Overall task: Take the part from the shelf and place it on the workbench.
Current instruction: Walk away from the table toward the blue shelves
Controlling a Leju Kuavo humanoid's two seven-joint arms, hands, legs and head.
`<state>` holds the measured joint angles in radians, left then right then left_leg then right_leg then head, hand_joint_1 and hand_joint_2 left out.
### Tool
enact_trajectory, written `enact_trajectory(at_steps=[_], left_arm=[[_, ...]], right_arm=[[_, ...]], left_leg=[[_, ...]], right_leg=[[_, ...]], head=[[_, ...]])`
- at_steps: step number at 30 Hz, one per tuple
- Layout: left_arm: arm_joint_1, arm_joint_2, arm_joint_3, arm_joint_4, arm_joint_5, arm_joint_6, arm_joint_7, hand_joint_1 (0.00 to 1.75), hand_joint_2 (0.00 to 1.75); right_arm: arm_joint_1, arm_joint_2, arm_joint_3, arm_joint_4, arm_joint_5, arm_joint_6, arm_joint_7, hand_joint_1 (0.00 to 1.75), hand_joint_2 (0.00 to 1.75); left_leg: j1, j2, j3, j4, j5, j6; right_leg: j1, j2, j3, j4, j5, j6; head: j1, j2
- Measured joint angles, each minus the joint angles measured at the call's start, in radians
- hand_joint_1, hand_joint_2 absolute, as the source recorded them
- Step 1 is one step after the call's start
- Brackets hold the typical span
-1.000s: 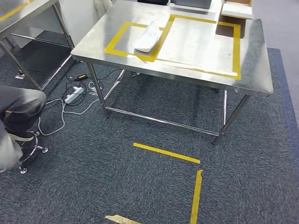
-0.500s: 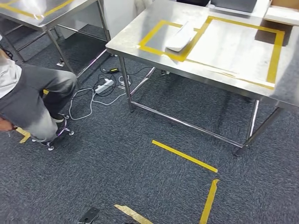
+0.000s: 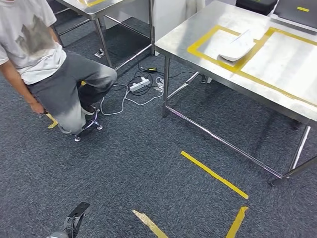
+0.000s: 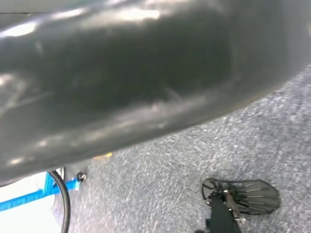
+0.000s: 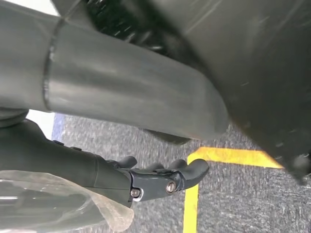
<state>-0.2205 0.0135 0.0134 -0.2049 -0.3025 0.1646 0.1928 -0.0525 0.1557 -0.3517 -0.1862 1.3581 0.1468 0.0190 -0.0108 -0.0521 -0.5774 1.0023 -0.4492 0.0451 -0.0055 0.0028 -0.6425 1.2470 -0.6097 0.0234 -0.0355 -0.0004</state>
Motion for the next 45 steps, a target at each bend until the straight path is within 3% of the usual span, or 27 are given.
enact_trajectory(at_steps=[2, 3, 5, 7, 9, 11, 13, 14, 15, 16, 18, 20, 22, 24, 26, 28, 29, 30, 31, 33, 35, 37, 39, 41, 42, 43, 45], left_arm=[[-0.002, 0.002, 0.002, 0.000, -0.001, -0.001, 0.002, 0.00, 0.00], [-0.004, 0.003, 0.003, 0.000, -0.005, -0.002, 0.003, 0.00, 0.00], [-0.008, 0.008, 0.004, 0.000, -0.020, -0.011, 0.006, 0.00, 0.00], [-0.008, 0.017, 0.003, 0.000, -0.039, -0.024, 0.008, 0.00, 0.00], [-0.010, 0.023, 0.002, 0.000, -0.058, -0.033, 0.007, 0.00, 0.00], [-0.017, 0.025, 0.001, -0.001, -0.075, -0.039, 0.006, 0.00, 0.00], [-0.018, 0.022, -0.003, -0.001, -0.093, -0.045, 0.005, 0.00, 0.00], [-0.015, 0.020, -0.007, -0.002, -0.103, -0.049, 0.006, 0.00, 0.00], [-0.013, 0.018, -0.011, -0.002, -0.113, -0.053, 0.006, 0.00, 0.00], [-0.012, 0.017, -0.014, -0.002, -0.122, -0.057, 0.008, 0.00, 0.00], [-0.016, 0.015, -0.021, -0.004, -0.136, -0.063, 0.012, 0.00, 0.00], [-0.026, 0.010, -0.027, -0.008, -0.144, -0.061, 0.021, 0.00, 0.00], [-0.031, 0.006, -0.030, -0.010, -0.146, -0.056, 0.035, 0.00, 0.00], [-0.038, -0.001, -0.030, -0.010, -0.148, -0.053, 0.048, 0.00, 0.00], [-0.053, -0.010, -0.030, -0.010, -0.161, -0.060, 0.060, 0.00, 0.00], [-0.068, -0.016, -0.035, -0.010, -0.185, -0.077, 0.079, 0.00, 0.00], [-0.073, -0.019, -0.038, -0.010, -0.197, -0.086, 0.089, 0.00, 0.00], [-0.078, -0.021, -0.042, -0.010, -0.208, -0.094, 0.100, 0.00, 0.00], [-0.084, -0.024, -0.046, -0.010, -0.220, -0.101, 0.109, 0.00, 0.00], [-0.104, -0.031, -0.055, -0.010, -0.242, -0.111, 0.126, 0.00, 0.00], [-0.126, -0.039, -0.065, -0.010, -0.261, -0.121, 0.139, 0.00, 0.00], [-0.138, -0.043, -0.075, -0.010, -0.278, -0.130, 0.149, 0.00, 0.00], [-0.142, -0.048, -0.084, -0.010, -0.287, -0.135, 0.154, 0.00, 0.00], [-0.150, -0.056, -0.091, -0.010, -0.292, -0.136, 0.155, 0.00, 0.00], [-0.155, -0.059, -0.094, -0.010, -0.293, -0.136, 0.155, 0.00, 0.00], [-0.157, -0.061, -0.096, -0.010, -0.293, -0.136, 0.155, 0.00, 0.00], [-0.156, -0.063, -0.099, -0.010, -0.293, -0.136, 0.155, 0.00, 0.00]], right_arm=[[0.000, -0.003, 0.003, 0.000, -0.001, 0.000, -0.001, 0.00, 0.00], [0.000, -0.004, 0.004, 0.000, -0.002, 0.000, -0.004, 0.00, 0.00], [0.000, -0.006, 0.005, 0.000, -0.008, 0.001, -0.008, 0.00, 0.00], [-0.001, -0.006, 0.005, 0.000, -0.017, 0.002, -0.009, 0.00, 0.00], [0.000, -0.007, 0.004, 0.000, -0.028, 0.002, -0.009, 0.00, 0.00], [0.003, -0.007, 0.004, 0.000, -0.039, 0.001, -0.008, 0.00, 0.00], [0.007, -0.007, 0.003, 0.000, -0.051, -0.003, -0.005, 0.00, 0.00], [0.007, -0.007, 0.002, 0.000, -0.057, -0.005, -0.004, 0.00, 0.00], [0.007, -0.006, 0.001, 0.000, -0.063, -0.007, -0.002, 0.00, 0.00], [0.006, -0.005, -0.002, 0.000, -0.069, -0.008, 0.000, 0.00, 0.00], [0.004, -0.002, -0.006, 0.000, -0.078, -0.007, 0.008, 0.00, 0.00], [-0.004, 0.000, -0.009, 0.000, -0.081, -0.003, 0.019, 0.00, 0.00], [-0.018, 0.004, -0.011, 0.000, -0.082, 0.005, 0.031, 0.00, 0.00], [-0.035, 0.009, -0.012, -0.001, -0.085, 0.011, 0.039, 0.00, 0.00], [-0.045, 0.014, -0.013, -0.002, -0.094, 0.013, 0.043, 0.00, 0.00], [-0.048, 0.019, -0.017, -0.002, -0.109, 0.016, 0.052, 0.00, 0.00], [-0.049, 0.021, -0.021, -0.002, -0.118, 0.017, 0.059, 0.00, 0.00], [-0.052, 0.024, -0.025, -0.002, -0.127, 0.019, 0.069, 0.00, 0.00], [-0.055, 0.026, -0.031, -0.002, -0.137, 0.021, 0.079, 0.00, 0.00], [-0.063, 0.033, -0.041, -0.003, -0.155, 0.022, 0.099, 0.00, 0.00], [-0.072, 0.043, -0.052, -0.003, -0.172, 0.021, 0.113, 0.00, 0.00], [-0.078, 0.052, -0.063, -0.004, -0.185, 0.019, 0.120, 0.00, 0.00], [-0.082, 0.060, -0.072, -0.006, -0.192, 0.018, 0.122, 0.00, 0.00], [-0.084, 0.067, -0.079, -0.007, -0.196, 0.017, 0.123, 0.00, 0.00], [-0.083, 0.068, -0.082, -0.007, -0.197, 0.017, 0.123, 0.00, 0.00], [-0.083, 0.068, -0.084, -0.007, -0.198, 0.016, 0.123, 0.00, 0.00], [-0.083, 0.068, -0.088, -0.007, -0.199, 0.015, 0.124, 0.00, 0.00]], left_leg=[[-0.001, -0.026, -0.001, 0.004, 0.000, -0.002], [-0.001, -0.038, -0.005, 0.009, 0.000, -0.005], [0.002, -0.059, -0.017, 0.013, 0.004, -0.016], [0.007, -0.074, -0.027, 0.014, 0.009, -0.030], [0.006, -0.038, -0.043, 0.048, -0.015, -0.041], [0.008, 0.018, -0.092, 0.159, -0.077, -0.053], [0.015, 0.035, -0.143, 0.278, -0.125, -0.063], [0.019, 0.039, -0.148, 0.294, -0.122, -0.067], [0.023, 0.043, -0.135, 0.272, -0.102, -0.069], [0.025, 0.053, -0.103, 0.213, -0.069, -0.070], [0.020, 0.096, -0.033, 0.078, -0.021, -0.066], [0.010, 0.121, -0.008, 0.019, -0.013, -0.052], [0.007, 0.104, -0.011, 0.015, -0.012, -0.035], [0.009, 0.083, -0.011, 0.009, -0.007, -0.021], [0.011, 0.060, -0.011, 0.007, -0.004, -0.009], [0.008, 0.031, -0.012, 0.008, -0.003, -0.004], [0.006, 0.016, -0.011, 0.008, -0.003, -0.003], [0.005, 0.000, -0.010, 0.009, -0.003, -0.003], [0.004, -0.015, -0.010, 0.010, -0.003, -0.003], [0.004, -0.043, -0.012, 0.016, -0.004, -0.006], [0.006, -0.068, -0.023, 0.021, -0.002, -0.015], [0.009, -0.089, -0.031, 0.020, 0.004, -0.028], [0.008, -0.057, -0.040, 0.039, -0.010, -0.038], [0.007, 0.007, -0.081, 0.131, -0.063, -0.046], [0.009, 0.027, -0.113, 0.198, -0.094, -0.051], [0.012, 0.035, -0.141, 0.258, -0.117, -0.054], [0.018, 0.040, -0.156, 0.291, -0.109, -0.059]], right_leg=[[-0.001, 0.036, 0.054, -0.133, 0.076, -0.007], [-0.003, 0.057, 0.078, -0.192, 0.096, -0.009], [-0.004, 0.081, 0.099, -0.235, 0.099, -0.011], [-0.003, 0.061, 0.104, -0.243, 0.103, -0.018], [-0.005, 0.036, 0.108, -0.252, 0.109, -0.029], [-0.004, 0.005, 0.111, -0.256, 0.110, -0.035], [-0.003, -0.026, 0.111, -0.256, 0.108, -0.037], [-0.003, -0.041, 0.111, -0.255, 0.106, -0.036], [-0.003, -0.054, 0.112, -0.255, 0.105, -0.035], [-0.003, -0.067, 0.114, -0.255, 0.103, -0.032], [0.001, -0.092, 0.118, -0.253, 0.097, -0.023], [0.006, -0.115, 0.120, -0.252, 0.092, -0.012], [0.006, -0.133, 0.121, -0.252, 0.089, -0.002], [0.001, -0.099, 0.107, -0.222, 0.064, 0.006], [-0.002, -0.037, 0.055, -0.112, 0.007, 0.010], [-0.002, -0.010, -0.013, 0.019, -0.038, 0.008], [-0.002, -0.006, -0.033, 0.048, -0.036, 0.007], [-0.002, -0.003, -0.035, 0.036, -0.013, 0.004], [-0.002, 0.004, -0.018, -0.013, 0.026, 0.000], [-0.005, 0.047, 0.036, -0.150, 0.097, -0.006], [-0.008, 0.078, 0.070, -0.221, 0.114, -0.007], [-0.006, 0.066, 0.078, -0.230, 0.112, -0.010], [-0.008, 0.043, 0.084, -0.238, 0.117, -0.020], [-0.007, 0.013, 0.090, -0.245, 0.118, -0.029], [-0.006, -0.002, 0.091, -0.246, 0.116, -0.032], [-0.005, -0.018, 0.091, -0.245, 0.115, -0.033], [-0.005, -0.046, 0.093, -0.245, 0.111, -0.033]], head=[[0.000, 0.000], [0.000, 0.000], [-0.001, 0.000], [-0.001, 0.000], [-0.005, 0.000], [-0.008, 0.000], [-0.009, 0.000], [-0.009, 0.000], [-0.009, 0.000], [-0.009, 0.000], [-0.009, 0.000], [-0.009, 0.000], [-0.008, 0.000], [-0.006, 0.000], [-0.001, 0.000], [0.001, 0.000], [0.001, 0.000], [0.001, 0.000], [0.001, 0.000], [0.001, 0.000], [0.001, 0.000], [0.000, 0.000], [-0.003, 0.000], [-0.008, 0.000], [-0.009, 0.000], [-0.009, 0.000], [-0.009, 0.000]])
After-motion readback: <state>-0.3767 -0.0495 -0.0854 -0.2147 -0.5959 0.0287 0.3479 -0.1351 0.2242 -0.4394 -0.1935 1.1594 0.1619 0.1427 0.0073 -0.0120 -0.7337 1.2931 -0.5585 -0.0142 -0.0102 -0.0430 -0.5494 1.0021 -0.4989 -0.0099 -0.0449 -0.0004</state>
